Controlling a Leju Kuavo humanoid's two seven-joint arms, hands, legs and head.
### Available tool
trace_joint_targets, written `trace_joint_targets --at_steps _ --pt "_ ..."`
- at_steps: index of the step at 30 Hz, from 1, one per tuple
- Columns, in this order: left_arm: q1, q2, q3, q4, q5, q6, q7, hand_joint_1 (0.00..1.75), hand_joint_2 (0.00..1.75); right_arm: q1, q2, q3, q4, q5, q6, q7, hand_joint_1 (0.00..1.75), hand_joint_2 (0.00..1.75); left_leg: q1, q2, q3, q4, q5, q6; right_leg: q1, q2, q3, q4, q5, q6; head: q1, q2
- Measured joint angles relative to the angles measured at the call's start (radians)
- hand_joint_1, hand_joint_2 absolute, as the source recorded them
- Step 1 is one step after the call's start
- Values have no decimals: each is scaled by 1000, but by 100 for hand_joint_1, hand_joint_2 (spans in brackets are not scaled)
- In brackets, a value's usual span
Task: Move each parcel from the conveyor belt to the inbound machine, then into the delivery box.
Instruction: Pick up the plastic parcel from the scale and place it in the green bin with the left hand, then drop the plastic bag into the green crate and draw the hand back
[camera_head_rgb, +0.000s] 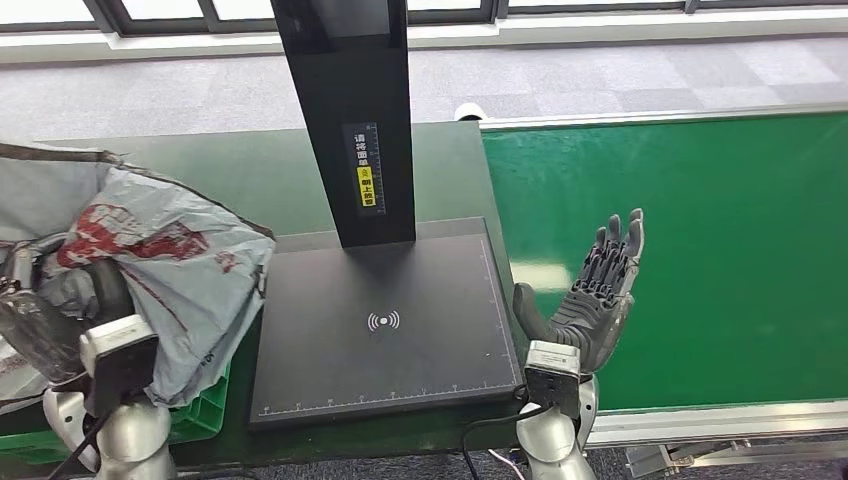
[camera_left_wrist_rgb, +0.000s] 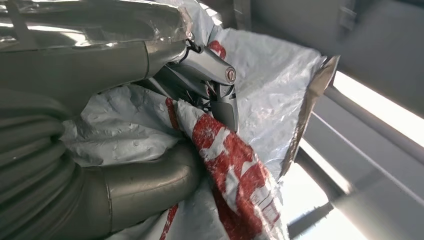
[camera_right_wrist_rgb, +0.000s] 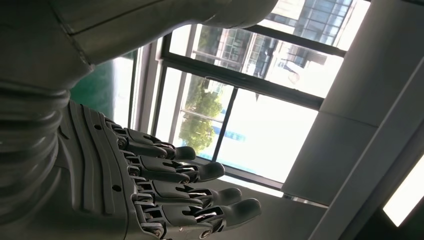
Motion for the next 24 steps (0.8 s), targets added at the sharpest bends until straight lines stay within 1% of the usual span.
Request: trace_joint_targets --at_steps 2,4,9,14,18,24 --pt "-37 -2 109 56 39 0 -52 175 175 4 0 0 -4 0 0 0 0 175 1 0 0 0 1 -1 1 0 0 0 0 0 0 0" --pt "-65 -5 194 102 44 0 -66 175 175 8 0 0 -8 0 0 0 0 175 1 0 0 0 1 -1 1 0 0 0 0 -1 0 0" --pt "-128 -9 345 208 8 0 -71 175 175 9 0 0 -12 -3 0 0 0 175 2 0 -1 0 1 -1 1 0 0 0 0 -1 0 0" --pt "-201 -9 470 324 -99 0 -73 175 175 9 0 4 -12 -6 0 0 0 175 2 -1 -1 0 1 -1 1 -1 0 0 0 0 0 0" --pt "-249 -5 565 404 -126 0 -73 175 175 8 0 4 -12 -7 0 0 0 175 2 0 -1 0 1 -1 1 0 0 0 1 -1 0 0" --pt "-285 -2 619 454 -128 0 -74 175 175 8 0 4 -12 -8 0 0 0 175 2 -2 -1 0 1 -1 1 -2 1 0 0 -1 0 0"
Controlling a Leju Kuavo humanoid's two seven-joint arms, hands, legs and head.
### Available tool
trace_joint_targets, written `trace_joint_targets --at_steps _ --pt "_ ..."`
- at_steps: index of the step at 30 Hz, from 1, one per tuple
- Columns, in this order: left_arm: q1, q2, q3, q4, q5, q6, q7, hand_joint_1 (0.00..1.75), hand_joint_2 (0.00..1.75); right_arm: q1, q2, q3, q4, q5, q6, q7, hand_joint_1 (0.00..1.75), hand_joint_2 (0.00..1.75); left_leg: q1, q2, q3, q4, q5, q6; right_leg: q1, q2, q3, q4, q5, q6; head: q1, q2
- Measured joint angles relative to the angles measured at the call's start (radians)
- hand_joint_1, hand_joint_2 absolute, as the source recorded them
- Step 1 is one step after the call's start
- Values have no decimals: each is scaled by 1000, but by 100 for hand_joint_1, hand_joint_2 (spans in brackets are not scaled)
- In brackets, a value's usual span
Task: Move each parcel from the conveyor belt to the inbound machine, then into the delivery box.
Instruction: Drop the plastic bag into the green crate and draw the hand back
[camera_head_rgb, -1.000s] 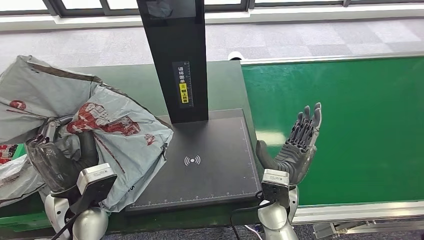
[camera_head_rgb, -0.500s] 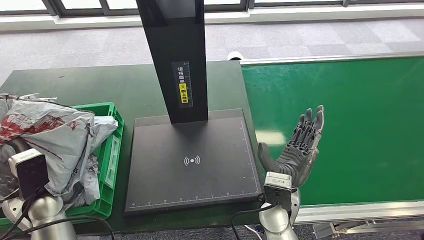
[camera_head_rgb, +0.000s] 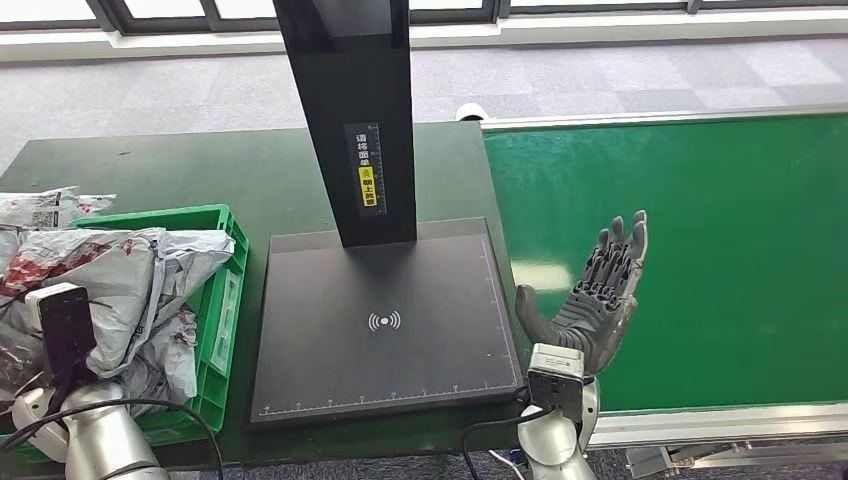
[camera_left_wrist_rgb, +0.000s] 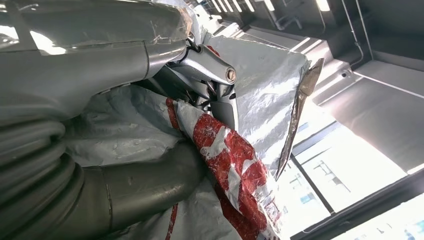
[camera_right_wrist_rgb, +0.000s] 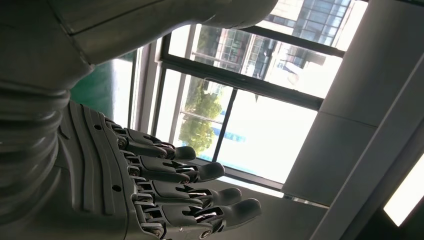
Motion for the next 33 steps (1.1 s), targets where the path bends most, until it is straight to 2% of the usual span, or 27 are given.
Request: trace_joint_targets --at_steps 1,2,3,5,6,7,12,17,21,27,33 --pt "-4 1 5 5 0 0 0 172 175 0 0 0 0 0 0 0 0 175 0 0 0 0 0 0 0 0 0 0 0 0 0 0" --pt "-9 2 11 10 0 0 0 155 175 0 0 0 0 1 0 0 0 175 0 0 0 0 0 0 0 0 0 0 0 0 0 0" --pt "-15 4 18 17 0 0 0 122 175 0 0 0 0 2 0 0 0 175 0 0 1 0 0 0 0 0 1 0 0 0 0 0" --pt "-30 8 39 34 -7 0 0 37 175 0 0 0 0 4 0 0 0 175 0 0 2 0 0 0 0 -1 2 0 0 0 0 0" --pt "-38 11 50 44 -16 0 0 10 175 0 0 0 0 5 0 0 0 175 0 0 2 0 0 0 0 -1 3 0 0 0 0 0" --pt "-46 15 61 55 -30 0 0 0 175 0 0 0 0 6 0 0 0 175 0 0 3 0 0 0 0 -1 3 0 0 0 0 0" --pt "-84 23 116 94 -109 0 0 0 175 0 0 1 0 7 0 0 0 175 0 0 2 -1 1 -1 0 -1 7 0 -1 -1 0 0" --pt "-88 22 129 95 -90 0 0 0 175 0 0 2 2 8 0 0 0 175 0 0 5 -2 1 -2 0 -1 7 0 -1 -2 0 0" --pt "-83 19 129 81 -61 0 -1 0 0 -1 0 2 4 10 0 0 0 175 0 -1 7 -2 2 -2 0 -2 7 0 0 -2 0 0" --pt "-48 7 120 27 36 0 -2 0 0 -1 0 2 10 10 0 0 0 175 0 0 6 -2 2 -2 0 -1 5 0 0 -2 0 0" --pt "20 -10 45 -78 135 0 -4 0 0 -1 0 2 16 8 0 0 0 175 0 0 4 -2 2 -2 0 -1 3 0 0 -2 0 0"
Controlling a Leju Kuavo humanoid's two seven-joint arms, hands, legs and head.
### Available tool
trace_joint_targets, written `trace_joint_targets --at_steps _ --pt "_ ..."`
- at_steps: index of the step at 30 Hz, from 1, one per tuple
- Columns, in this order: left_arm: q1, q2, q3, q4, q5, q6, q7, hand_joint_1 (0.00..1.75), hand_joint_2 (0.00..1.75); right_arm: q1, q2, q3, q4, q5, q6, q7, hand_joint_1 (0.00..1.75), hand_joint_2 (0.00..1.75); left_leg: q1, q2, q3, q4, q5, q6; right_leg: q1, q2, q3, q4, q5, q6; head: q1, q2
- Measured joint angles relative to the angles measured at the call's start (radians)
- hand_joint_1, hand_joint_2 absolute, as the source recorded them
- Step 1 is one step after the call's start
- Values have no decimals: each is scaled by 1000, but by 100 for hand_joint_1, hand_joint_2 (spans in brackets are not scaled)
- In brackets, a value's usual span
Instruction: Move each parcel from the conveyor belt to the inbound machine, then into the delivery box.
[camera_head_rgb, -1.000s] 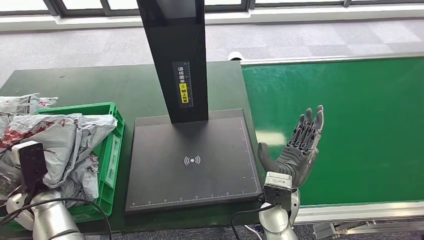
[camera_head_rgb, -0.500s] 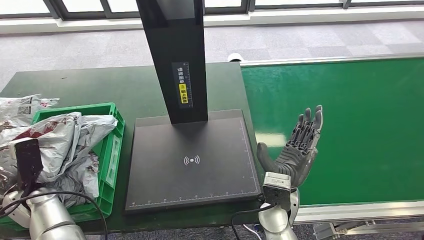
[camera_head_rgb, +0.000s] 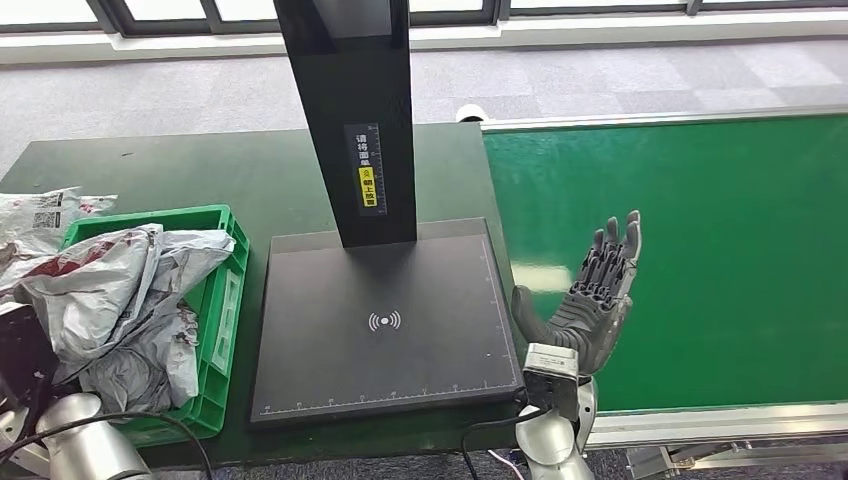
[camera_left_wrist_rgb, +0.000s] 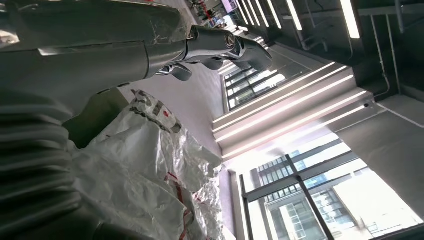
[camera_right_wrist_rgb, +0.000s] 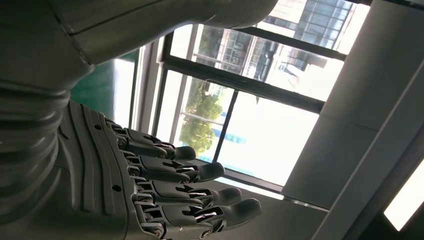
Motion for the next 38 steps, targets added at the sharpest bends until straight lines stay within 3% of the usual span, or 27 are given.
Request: trace_joint_targets --at_steps 15,26,30,34,38 --pt "37 -11 -40 -71 25 0 0 0 0 0 0 0 4 1 0 0 0 175 0 0 -1 0 0 0 0 0 -1 0 0 0 0 0" --pt "172 -12 -222 -355 357 0 -1 0 0 -1 0 0 9 6 0 0 0 175 0 1 -2 0 -1 0 0 1 -3 0 0 0 0 0" --pt "234 -9 -358 -492 529 -6 -2 0 175 -4 0 -3 29 14 1 0 0 175 0 0 -3 0 -1 0 0 0 -3 0 0 0 0 0" --pt "299 10 -527 -592 652 -17 -2 0 175 -30 -1 12 126 15 7 2 0 175 1 0 -4 0 -1 0 1 -1 -2 0 -1 0 0 0" --pt "357 23 -706 -656 634 -11 -2 0 175 -72 -4 49 218 5 7 2 0 175 1 0 -4 0 0 0 1 -1 -3 0 0 0 0 0"
